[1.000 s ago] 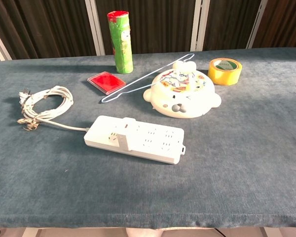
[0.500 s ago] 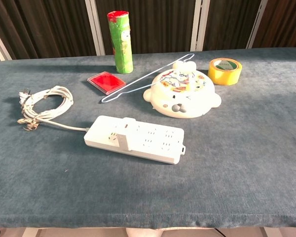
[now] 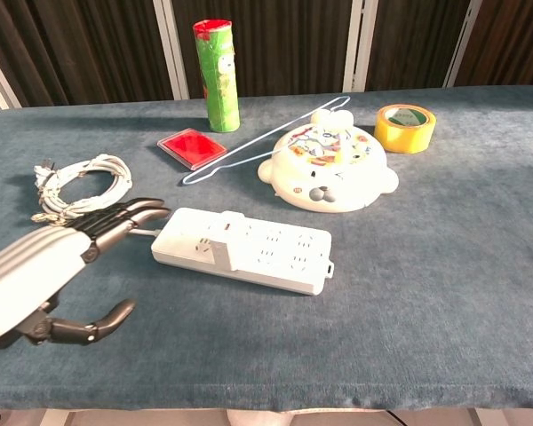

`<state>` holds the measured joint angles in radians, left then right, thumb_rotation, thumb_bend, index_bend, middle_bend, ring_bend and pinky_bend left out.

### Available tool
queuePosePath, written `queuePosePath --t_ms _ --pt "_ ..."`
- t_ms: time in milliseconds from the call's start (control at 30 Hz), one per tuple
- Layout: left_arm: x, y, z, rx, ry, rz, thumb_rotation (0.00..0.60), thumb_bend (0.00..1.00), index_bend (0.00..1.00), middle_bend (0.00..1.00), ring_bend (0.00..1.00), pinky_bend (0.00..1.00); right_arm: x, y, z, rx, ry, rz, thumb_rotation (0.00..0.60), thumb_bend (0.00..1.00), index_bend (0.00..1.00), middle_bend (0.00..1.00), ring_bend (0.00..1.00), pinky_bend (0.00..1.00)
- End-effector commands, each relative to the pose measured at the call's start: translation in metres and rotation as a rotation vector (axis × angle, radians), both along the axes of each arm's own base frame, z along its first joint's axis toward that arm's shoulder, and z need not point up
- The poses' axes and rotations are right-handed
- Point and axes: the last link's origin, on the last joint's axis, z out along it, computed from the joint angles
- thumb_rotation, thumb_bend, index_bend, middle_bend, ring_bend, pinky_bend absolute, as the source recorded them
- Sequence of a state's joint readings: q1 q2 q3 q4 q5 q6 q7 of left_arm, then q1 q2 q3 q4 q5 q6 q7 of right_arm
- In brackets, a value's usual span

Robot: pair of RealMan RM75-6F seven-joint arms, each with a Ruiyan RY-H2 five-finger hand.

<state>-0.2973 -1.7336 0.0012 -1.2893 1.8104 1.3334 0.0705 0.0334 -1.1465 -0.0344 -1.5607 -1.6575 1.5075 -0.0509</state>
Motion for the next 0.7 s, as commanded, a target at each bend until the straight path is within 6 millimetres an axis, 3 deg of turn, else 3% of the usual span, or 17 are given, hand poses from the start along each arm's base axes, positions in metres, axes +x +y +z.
queuePosePath --t_ms 33,433,700 --pt "0.016 0.015 -0.017 0.051 0.036 -0.022 0.600 0.43 0.00 0.00 0.00 0.10 0.000 0.000 -0.001 0.005 0.001 -0.001 0.600 0.27 0.00 0.05 0.00 0.08" --pt "0.044 0.035 -0.059 0.087 0.165 -0.040 0.600 0.40 0.00 0.00 0.00 0.10 0.000 0.001 0.002 0.022 -0.013 -0.005 0.600 0.27 0.00 0.05 0.00 0.08" --pt "0.060 0.045 -0.074 0.128 0.183 -0.050 0.600 0.40 0.00 0.00 0.00 0.10 -0.001 0.002 0.005 0.024 -0.023 -0.012 0.600 0.27 0.00 0.05 0.00 0.08"
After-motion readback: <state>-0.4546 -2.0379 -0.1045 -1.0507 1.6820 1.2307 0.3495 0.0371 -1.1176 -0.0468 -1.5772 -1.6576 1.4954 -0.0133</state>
